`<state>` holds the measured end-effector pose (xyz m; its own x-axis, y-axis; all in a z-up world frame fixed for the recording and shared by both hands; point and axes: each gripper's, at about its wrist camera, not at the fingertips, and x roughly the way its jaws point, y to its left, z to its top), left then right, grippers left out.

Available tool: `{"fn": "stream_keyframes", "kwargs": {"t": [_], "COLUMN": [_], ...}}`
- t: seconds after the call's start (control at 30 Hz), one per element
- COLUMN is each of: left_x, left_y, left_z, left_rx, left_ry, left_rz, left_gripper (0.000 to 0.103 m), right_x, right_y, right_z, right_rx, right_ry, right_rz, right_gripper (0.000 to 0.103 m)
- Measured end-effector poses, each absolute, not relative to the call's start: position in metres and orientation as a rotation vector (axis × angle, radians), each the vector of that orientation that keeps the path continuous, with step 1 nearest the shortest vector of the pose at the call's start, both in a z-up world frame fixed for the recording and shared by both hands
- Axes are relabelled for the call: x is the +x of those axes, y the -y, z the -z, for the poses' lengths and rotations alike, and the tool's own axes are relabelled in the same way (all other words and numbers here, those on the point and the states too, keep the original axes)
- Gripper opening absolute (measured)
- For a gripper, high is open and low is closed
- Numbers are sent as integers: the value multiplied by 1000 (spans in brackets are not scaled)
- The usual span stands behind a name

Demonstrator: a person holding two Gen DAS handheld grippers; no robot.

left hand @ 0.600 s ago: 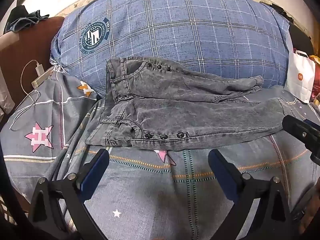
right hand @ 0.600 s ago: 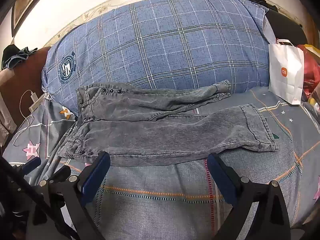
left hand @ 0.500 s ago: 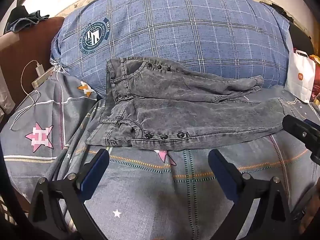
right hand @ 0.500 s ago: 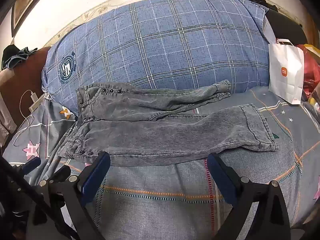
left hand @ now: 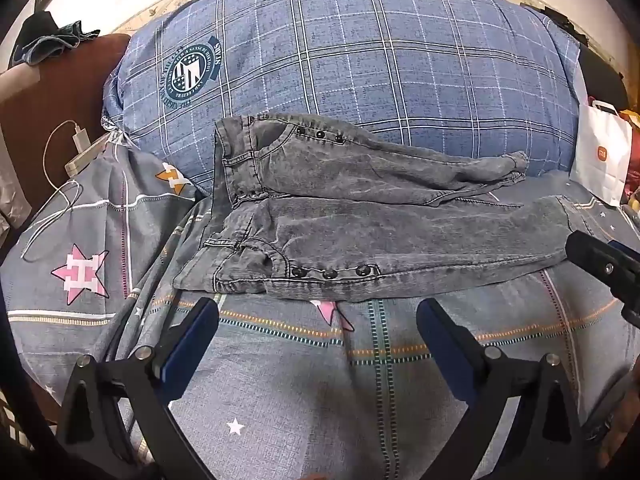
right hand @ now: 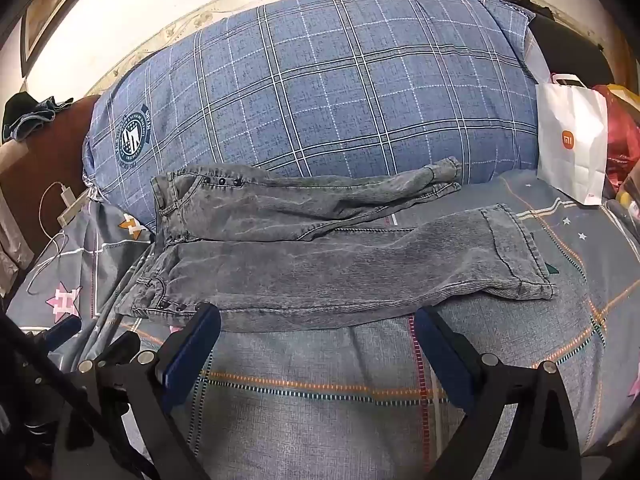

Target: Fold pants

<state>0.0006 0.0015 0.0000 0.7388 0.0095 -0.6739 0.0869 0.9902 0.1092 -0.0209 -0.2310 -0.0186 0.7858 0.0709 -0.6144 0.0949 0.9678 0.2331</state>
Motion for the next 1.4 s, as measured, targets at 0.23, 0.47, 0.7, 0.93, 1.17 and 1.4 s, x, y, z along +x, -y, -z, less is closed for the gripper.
{"fn": "stream_keyframes", "kwargs": {"t": [0.23, 0.47, 0.7, 0.93, 1.17, 1.4], "left_x": [1, 1, 1, 0, -1, -2], "left_y": [-5, -1, 0, 2, 3, 3], "left_z": [0, 0, 1, 2, 3, 2], "left_rx": [135, 147, 148, 151, 152, 152], "left_ry": [-743, -744, -744, -744, -746, -747], "left_rz": [41, 52, 53, 55, 62, 68], "left_gripper": [99, 99, 99, 99, 99, 99], "right_x": [-21, -20, -20, -20, -20, -20], "right_y": [232, 232, 233, 233, 233, 234], "right_z": [18, 19, 19, 19, 19, 21], "right_rx": [262, 266, 268, 268, 269, 269], "right_ry": [-670, -673, -676, -676, -678, -681], "right_rz": [13, 15, 14, 14, 14, 13], "right_gripper": [100, 100, 100, 100, 100, 100]}}
